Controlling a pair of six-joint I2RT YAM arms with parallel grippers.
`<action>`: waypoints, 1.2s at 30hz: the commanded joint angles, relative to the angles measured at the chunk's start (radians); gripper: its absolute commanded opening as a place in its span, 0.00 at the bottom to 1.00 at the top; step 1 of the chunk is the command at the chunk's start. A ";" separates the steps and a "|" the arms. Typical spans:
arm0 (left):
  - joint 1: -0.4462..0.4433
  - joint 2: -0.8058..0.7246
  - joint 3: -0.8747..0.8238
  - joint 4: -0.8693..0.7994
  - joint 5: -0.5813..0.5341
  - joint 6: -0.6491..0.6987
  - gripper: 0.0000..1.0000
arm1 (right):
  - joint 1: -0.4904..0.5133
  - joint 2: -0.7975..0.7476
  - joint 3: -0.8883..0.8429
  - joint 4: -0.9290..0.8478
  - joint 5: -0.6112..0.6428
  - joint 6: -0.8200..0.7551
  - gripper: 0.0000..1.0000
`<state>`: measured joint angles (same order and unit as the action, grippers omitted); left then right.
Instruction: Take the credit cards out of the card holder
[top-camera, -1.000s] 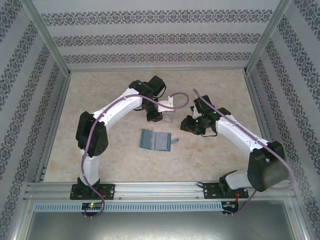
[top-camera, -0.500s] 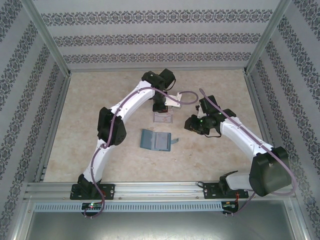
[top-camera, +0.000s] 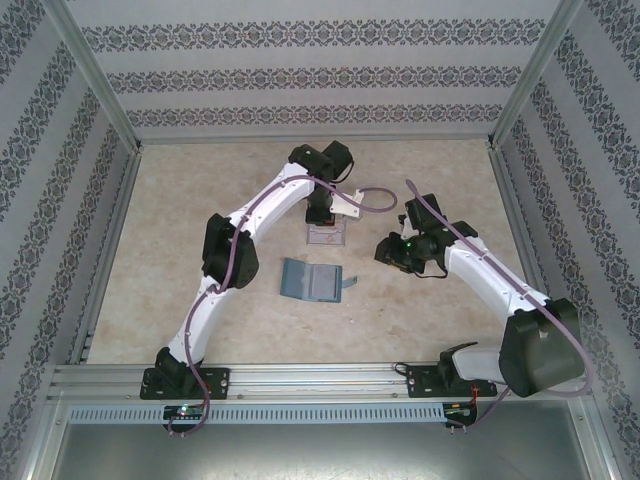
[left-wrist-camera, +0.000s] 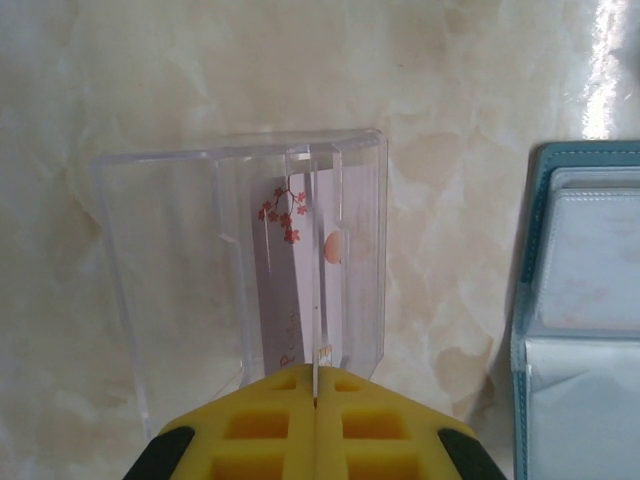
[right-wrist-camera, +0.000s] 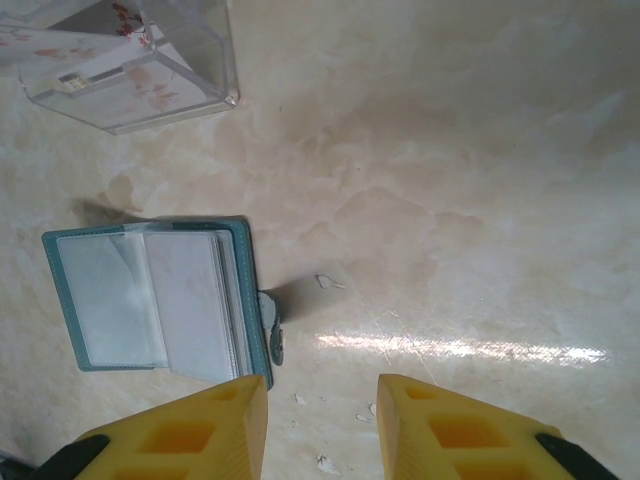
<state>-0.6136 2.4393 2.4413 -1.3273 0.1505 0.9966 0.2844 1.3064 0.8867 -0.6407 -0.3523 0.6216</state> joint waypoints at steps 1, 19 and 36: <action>0.005 0.032 0.029 -0.026 -0.030 0.036 0.00 | -0.012 -0.024 -0.015 -0.016 0.007 -0.001 0.34; 0.005 0.069 0.061 -0.036 -0.029 -0.028 0.17 | -0.016 -0.009 -0.020 -0.008 0.000 0.001 0.34; 0.014 0.085 0.075 0.132 -0.106 -0.098 0.35 | -0.017 -0.012 -0.022 -0.007 -0.004 0.006 0.34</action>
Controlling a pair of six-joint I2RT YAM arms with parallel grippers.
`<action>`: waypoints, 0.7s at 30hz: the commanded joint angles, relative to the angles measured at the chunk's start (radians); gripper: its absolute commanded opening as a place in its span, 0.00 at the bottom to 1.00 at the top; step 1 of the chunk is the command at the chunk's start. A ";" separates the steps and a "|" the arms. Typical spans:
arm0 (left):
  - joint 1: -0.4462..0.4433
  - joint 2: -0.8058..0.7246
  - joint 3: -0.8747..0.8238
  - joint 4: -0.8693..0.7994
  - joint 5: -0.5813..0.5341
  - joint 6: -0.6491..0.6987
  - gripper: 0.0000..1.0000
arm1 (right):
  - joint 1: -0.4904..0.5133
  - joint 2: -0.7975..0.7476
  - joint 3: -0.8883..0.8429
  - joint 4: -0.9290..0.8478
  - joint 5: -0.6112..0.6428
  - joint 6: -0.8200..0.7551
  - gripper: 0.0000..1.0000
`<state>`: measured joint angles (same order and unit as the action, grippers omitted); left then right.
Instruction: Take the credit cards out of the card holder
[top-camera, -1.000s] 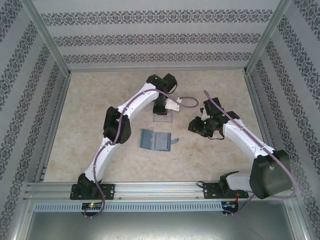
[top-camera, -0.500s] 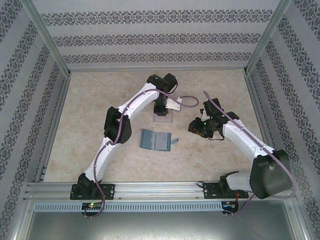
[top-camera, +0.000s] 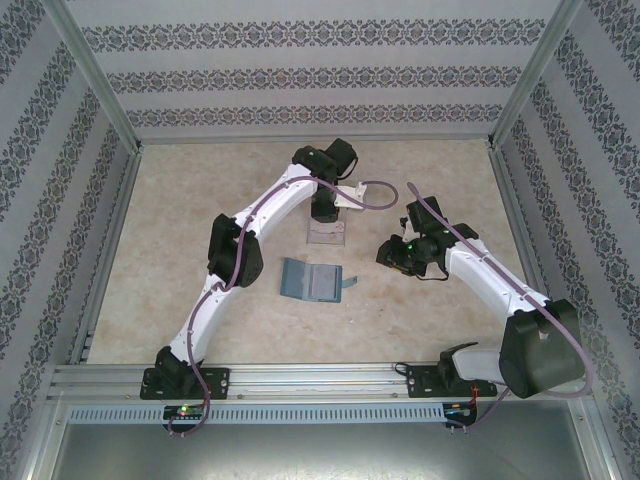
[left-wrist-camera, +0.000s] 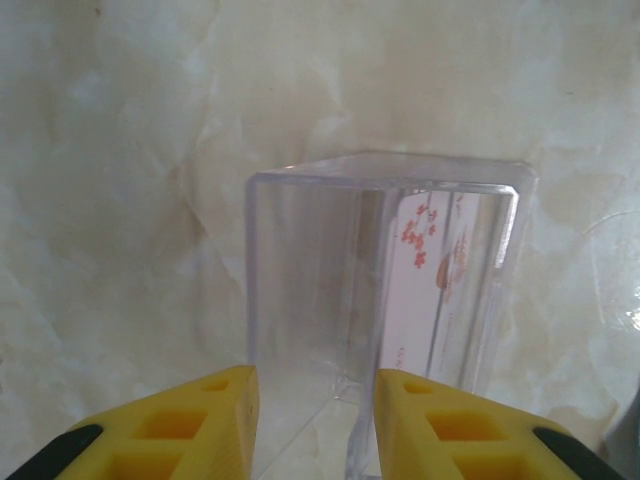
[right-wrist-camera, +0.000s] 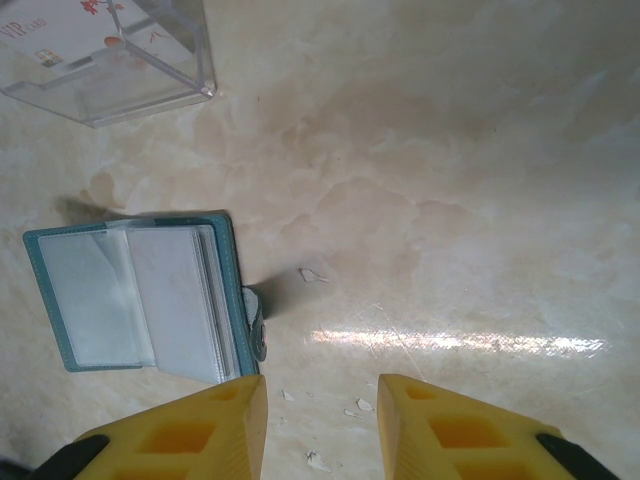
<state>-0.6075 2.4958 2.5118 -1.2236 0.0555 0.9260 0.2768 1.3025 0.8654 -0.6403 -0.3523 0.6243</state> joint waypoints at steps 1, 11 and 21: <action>0.008 0.033 -0.005 0.035 -0.011 -0.029 0.35 | -0.009 -0.007 -0.001 -0.007 -0.003 0.004 0.34; 0.008 0.060 -0.038 0.031 -0.022 -0.029 0.37 | -0.010 0.002 0.007 -0.009 -0.009 0.003 0.35; 0.002 0.026 -0.036 0.003 -0.018 -0.050 0.40 | -0.007 0.006 0.021 -0.012 -0.014 0.003 0.35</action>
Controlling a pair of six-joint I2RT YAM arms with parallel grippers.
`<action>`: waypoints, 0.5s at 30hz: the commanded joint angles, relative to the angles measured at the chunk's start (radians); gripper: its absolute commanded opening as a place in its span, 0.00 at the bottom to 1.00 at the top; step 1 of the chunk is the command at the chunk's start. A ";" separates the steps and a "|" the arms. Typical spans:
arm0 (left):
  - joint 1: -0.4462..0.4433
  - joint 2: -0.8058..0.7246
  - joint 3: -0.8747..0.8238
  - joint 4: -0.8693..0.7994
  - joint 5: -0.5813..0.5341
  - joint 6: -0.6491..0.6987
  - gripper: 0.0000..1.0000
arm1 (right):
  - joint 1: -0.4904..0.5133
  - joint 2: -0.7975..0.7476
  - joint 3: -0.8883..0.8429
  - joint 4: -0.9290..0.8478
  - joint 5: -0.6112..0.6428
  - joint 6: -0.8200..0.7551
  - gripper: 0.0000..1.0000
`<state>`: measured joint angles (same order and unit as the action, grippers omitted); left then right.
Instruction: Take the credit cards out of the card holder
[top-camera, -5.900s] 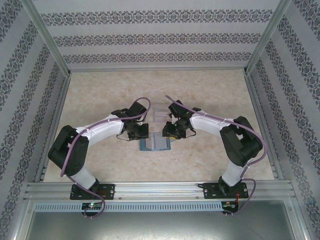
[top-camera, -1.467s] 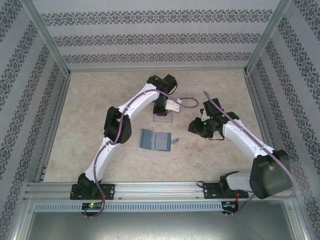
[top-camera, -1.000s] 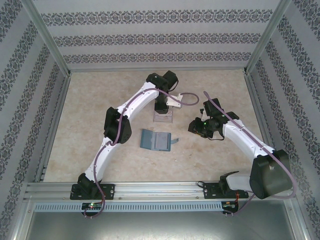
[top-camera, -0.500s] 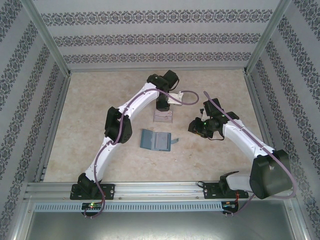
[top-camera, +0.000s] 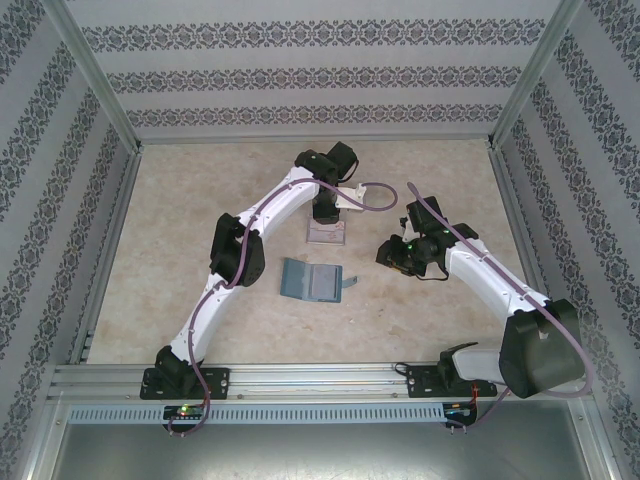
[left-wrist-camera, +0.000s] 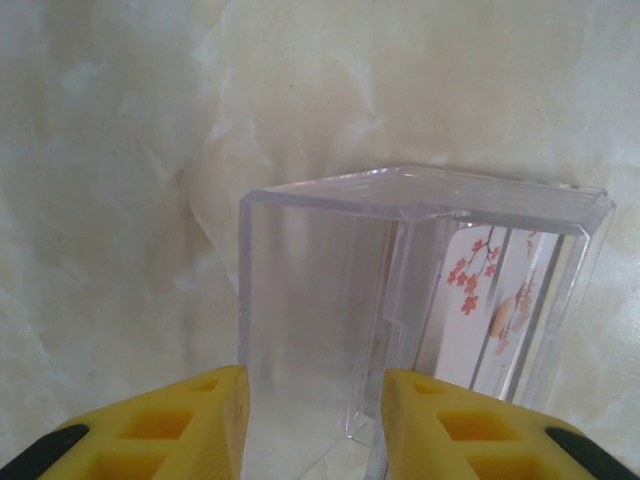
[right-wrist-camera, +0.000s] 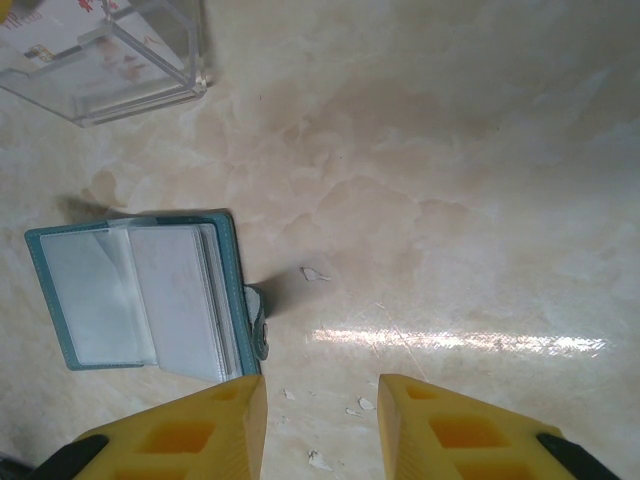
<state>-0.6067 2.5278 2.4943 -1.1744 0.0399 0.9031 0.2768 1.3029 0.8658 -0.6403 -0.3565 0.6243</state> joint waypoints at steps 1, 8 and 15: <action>-0.001 -0.007 -0.018 -0.051 -0.004 -0.030 0.40 | -0.008 0.006 0.020 -0.010 -0.010 0.004 0.35; -0.013 -0.011 -0.020 -0.075 -0.022 -0.057 0.41 | -0.007 -0.003 0.018 -0.012 -0.010 0.005 0.35; -0.022 -0.035 -0.020 -0.067 -0.049 -0.081 0.42 | -0.006 -0.008 0.018 -0.015 -0.011 0.005 0.35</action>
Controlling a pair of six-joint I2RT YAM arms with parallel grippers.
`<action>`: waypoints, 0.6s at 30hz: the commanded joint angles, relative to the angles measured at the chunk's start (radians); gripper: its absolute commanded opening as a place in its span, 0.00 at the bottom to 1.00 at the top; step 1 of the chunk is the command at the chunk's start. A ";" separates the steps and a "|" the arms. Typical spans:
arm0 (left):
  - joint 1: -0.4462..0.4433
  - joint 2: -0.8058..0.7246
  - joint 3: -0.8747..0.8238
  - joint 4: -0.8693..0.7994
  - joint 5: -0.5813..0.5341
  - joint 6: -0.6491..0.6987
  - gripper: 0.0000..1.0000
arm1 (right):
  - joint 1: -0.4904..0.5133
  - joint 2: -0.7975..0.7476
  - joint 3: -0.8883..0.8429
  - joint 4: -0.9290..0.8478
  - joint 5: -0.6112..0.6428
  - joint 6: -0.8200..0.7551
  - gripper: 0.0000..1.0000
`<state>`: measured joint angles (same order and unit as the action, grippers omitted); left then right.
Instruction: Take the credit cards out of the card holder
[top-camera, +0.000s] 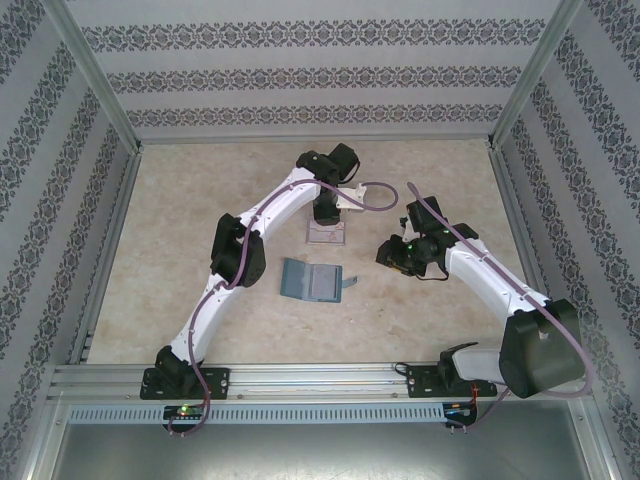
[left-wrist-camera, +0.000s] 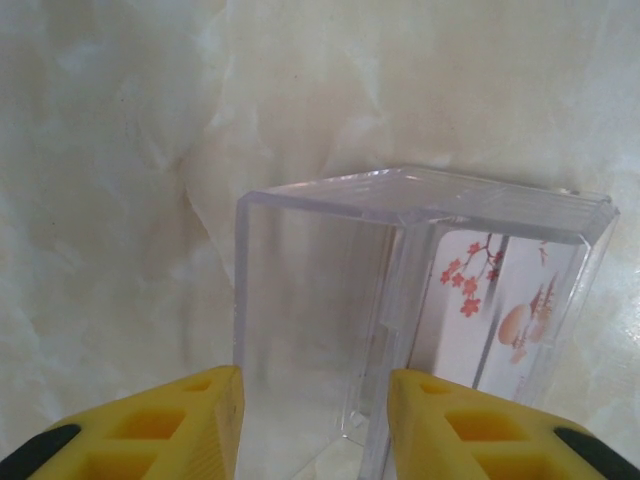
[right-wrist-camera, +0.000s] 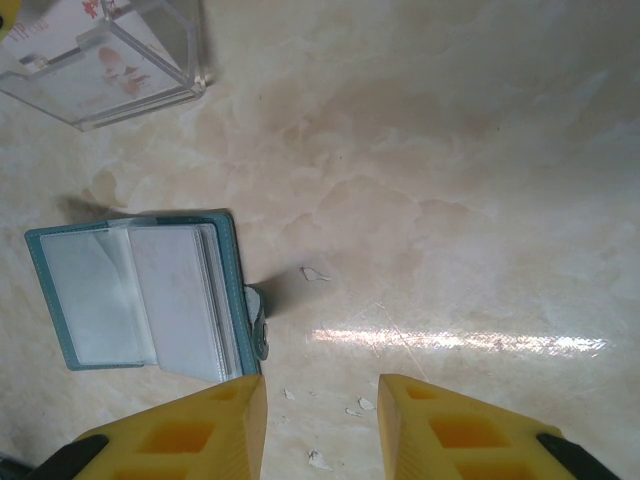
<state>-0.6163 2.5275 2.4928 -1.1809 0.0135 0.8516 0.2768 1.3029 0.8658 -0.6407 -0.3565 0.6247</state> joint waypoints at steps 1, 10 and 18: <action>-0.015 -0.039 -0.017 -0.059 -0.030 -0.034 0.43 | -0.006 -0.009 0.019 -0.014 -0.010 0.005 0.35; -0.020 -0.059 -0.019 -0.058 -0.058 -0.055 0.46 | -0.006 -0.011 0.021 -0.014 -0.010 0.004 0.35; -0.019 -0.086 -0.020 -0.040 -0.095 -0.100 0.47 | -0.006 -0.013 0.028 -0.014 -0.012 0.003 0.35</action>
<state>-0.6277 2.5038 2.4798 -1.1923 -0.0509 0.7876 0.2768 1.3029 0.8665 -0.6407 -0.3565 0.6247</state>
